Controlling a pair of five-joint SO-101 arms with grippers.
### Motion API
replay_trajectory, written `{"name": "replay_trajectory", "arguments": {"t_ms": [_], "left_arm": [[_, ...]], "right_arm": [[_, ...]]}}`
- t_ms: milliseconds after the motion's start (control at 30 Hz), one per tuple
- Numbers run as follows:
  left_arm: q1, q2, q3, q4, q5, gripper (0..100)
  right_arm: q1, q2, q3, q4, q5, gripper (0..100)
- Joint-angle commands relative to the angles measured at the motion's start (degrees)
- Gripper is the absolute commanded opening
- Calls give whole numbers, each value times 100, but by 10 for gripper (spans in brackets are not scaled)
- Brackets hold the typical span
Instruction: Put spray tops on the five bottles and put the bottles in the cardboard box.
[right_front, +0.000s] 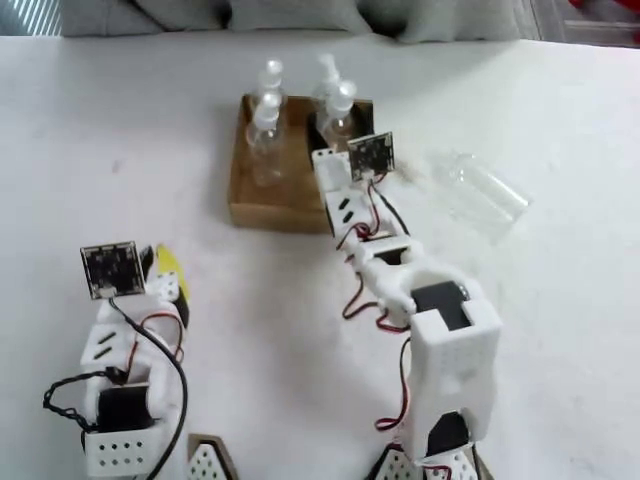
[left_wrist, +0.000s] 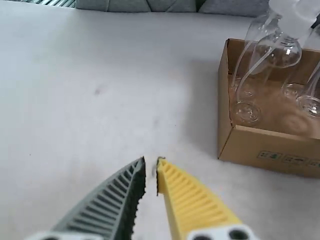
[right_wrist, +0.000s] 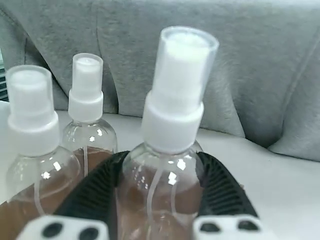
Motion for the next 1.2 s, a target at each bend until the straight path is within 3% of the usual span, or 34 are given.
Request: {"name": "replay_trajectory", "arguments": {"t_ms": [0, 1167], "left_arm": [[-22, -75, -18, -9, 18, 64], [-48, -75, -18, 9, 18, 64]], "right_arm": [[22, 22, -387, -119, 70, 16], [4, 356, -264, -92, 79, 16]]}}
